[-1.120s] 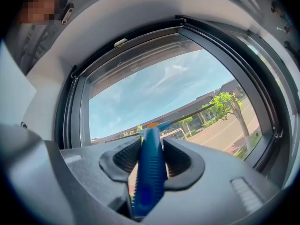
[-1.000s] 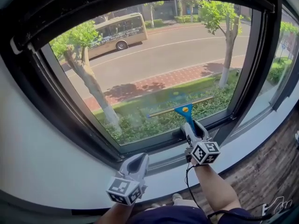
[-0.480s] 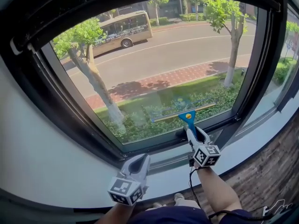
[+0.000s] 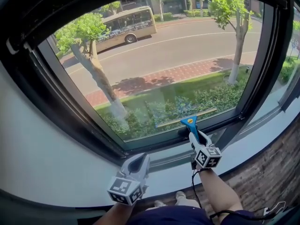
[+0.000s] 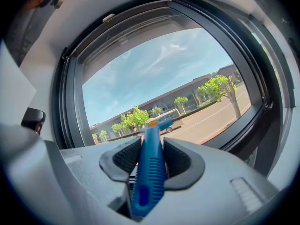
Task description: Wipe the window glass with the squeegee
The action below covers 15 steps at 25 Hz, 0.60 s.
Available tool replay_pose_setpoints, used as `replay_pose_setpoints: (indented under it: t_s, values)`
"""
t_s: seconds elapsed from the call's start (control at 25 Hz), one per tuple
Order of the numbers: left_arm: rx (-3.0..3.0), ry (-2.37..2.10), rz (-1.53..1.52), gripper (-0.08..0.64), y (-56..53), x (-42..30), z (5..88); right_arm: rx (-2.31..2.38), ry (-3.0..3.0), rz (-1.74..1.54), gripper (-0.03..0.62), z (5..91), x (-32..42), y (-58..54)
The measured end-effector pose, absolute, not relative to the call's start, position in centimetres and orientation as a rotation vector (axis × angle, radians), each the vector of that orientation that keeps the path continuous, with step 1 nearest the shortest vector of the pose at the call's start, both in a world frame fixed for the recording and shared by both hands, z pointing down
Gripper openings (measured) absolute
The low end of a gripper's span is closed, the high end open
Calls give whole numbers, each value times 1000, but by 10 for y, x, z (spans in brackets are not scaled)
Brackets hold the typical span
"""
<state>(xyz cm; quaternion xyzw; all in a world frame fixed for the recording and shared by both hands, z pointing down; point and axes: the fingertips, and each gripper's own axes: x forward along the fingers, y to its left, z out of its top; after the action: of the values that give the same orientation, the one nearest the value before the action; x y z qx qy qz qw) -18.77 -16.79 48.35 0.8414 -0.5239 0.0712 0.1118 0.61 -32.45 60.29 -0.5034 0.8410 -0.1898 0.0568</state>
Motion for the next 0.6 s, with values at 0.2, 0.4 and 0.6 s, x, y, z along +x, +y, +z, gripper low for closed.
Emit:
replay_pose_setpoints:
  t_s: [0.2,0.4,0.6]
  values:
    - [2445,-1535,224,3,-168,-188,484,-1554,2543,-639,149,619,12,-322]
    - [2446,-1554,204,3,-168,-195,487,-1571,2531,-645,149,604,13,-312]
    - [2422,-1571,187,3,-166,-202,494,-1514,2500,-505,149,563,5,-294]
